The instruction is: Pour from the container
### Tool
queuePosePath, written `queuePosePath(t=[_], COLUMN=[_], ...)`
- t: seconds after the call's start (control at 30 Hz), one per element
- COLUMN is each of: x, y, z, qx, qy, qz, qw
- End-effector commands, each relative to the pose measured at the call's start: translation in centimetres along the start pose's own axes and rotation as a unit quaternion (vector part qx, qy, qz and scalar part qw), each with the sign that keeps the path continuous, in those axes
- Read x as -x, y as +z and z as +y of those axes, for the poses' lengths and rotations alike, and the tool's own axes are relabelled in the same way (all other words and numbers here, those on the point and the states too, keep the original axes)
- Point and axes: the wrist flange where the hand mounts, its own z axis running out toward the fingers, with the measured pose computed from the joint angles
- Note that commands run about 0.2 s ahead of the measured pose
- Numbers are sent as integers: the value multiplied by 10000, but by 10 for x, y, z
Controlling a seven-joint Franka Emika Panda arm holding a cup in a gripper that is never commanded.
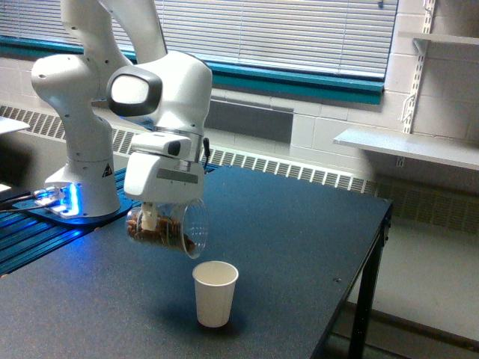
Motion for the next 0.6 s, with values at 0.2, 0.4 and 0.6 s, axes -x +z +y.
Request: queuePosePath(t=[0.2, 0.4, 0.6], x=[-4, -5, -6], y=[0, 0, -1], z=[-22, -28, -34], qx=[231, 351, 448], qy=[-122, -216, -305], qz=[33, 37, 42], qw=[9997, 9991, 9985])
